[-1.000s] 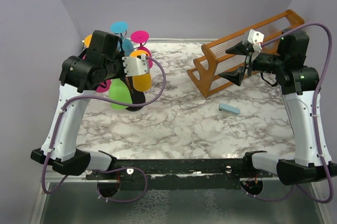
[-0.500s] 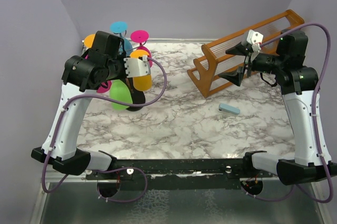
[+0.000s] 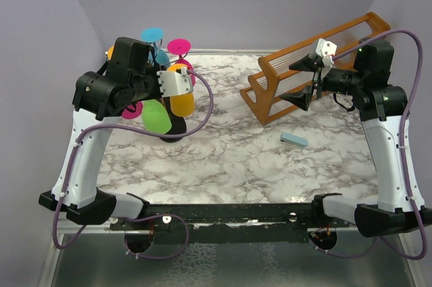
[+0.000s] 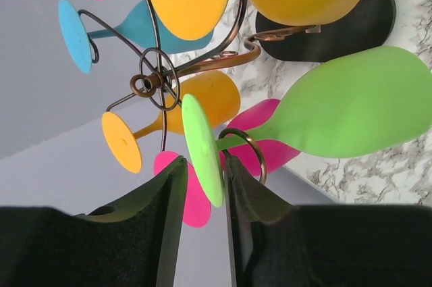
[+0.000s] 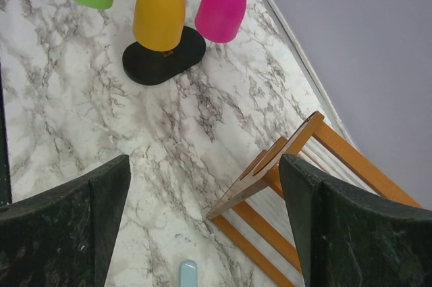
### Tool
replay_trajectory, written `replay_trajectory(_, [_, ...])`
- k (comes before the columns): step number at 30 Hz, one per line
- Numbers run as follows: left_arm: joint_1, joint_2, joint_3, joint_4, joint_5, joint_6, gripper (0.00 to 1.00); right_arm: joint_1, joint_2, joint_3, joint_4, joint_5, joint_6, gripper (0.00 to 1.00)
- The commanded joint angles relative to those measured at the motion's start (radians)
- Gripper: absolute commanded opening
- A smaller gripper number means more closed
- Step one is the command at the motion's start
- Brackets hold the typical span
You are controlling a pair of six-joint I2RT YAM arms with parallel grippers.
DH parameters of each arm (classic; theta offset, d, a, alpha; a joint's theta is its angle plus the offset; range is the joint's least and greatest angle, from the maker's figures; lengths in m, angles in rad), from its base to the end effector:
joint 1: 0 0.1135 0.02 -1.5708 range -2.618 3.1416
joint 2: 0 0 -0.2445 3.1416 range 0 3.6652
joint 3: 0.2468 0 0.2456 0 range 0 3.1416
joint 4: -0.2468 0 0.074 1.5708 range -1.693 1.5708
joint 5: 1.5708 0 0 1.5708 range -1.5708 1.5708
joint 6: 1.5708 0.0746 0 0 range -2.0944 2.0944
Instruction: Place the wine glass upside down on the wine glass rack
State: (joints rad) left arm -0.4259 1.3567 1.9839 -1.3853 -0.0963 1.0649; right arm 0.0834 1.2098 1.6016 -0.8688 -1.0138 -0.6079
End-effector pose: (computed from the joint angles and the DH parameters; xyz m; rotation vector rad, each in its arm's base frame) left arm 0.2154 -0.0899 0.4388 1.5675 1.7705 0.4277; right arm 0.2255 0.0824 0.4366 -1.1628 1.4626 0.6699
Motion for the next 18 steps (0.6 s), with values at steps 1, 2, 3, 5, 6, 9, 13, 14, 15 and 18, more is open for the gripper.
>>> replay_trajectory(1, [-0.004,-0.014,0.044,-0.034,0.087,0.002,0.33,-0.004,-0.011,-0.008,0.003,0.021,-0.012,0.91])
replay_trajectory(2, [-0.004,-0.016,0.045,-0.034,0.091,-0.001,0.34,-0.004,-0.012,-0.008,0.003,0.021,-0.012,0.91])
replay_trajectory(3, [-0.004,-0.016,0.046,-0.034,0.093,-0.002,0.35,-0.004,-0.012,-0.008,0.003,0.021,-0.011,0.91])
replay_trajectory(5, [-0.004,-0.018,0.046,-0.033,0.094,-0.004,0.36,-0.004,-0.012,-0.008,0.002,0.021,-0.012,0.91])
replay_trajectory(6, [-0.004,-0.018,0.044,-0.034,0.093,-0.005,0.37,-0.004,-0.012,-0.009,0.003,0.021,-0.012,0.91])
replay_trajectory(9, [-0.004,-0.021,0.038,-0.033,0.097,-0.008,0.38,-0.004,-0.014,-0.011,0.003,0.023,-0.012,0.91])
replay_trajectory(13, [-0.005,-0.024,0.029,-0.034,0.119,-0.01,0.4,-0.004,-0.019,-0.014,0.003,0.027,-0.013,0.91])
replay_trajectory(14, [-0.004,-0.025,0.022,-0.034,0.124,-0.011,0.4,-0.004,-0.019,-0.015,0.003,0.029,-0.013,0.91])
replay_trajectory(15, [-0.004,-0.025,0.018,-0.034,0.127,-0.011,0.41,-0.004,-0.019,-0.015,0.002,0.029,-0.013,0.91])
replay_trajectory(18, [-0.004,-0.027,0.005,-0.034,0.146,-0.014,0.41,-0.004,-0.022,-0.015,0.002,0.03,-0.015,0.91])
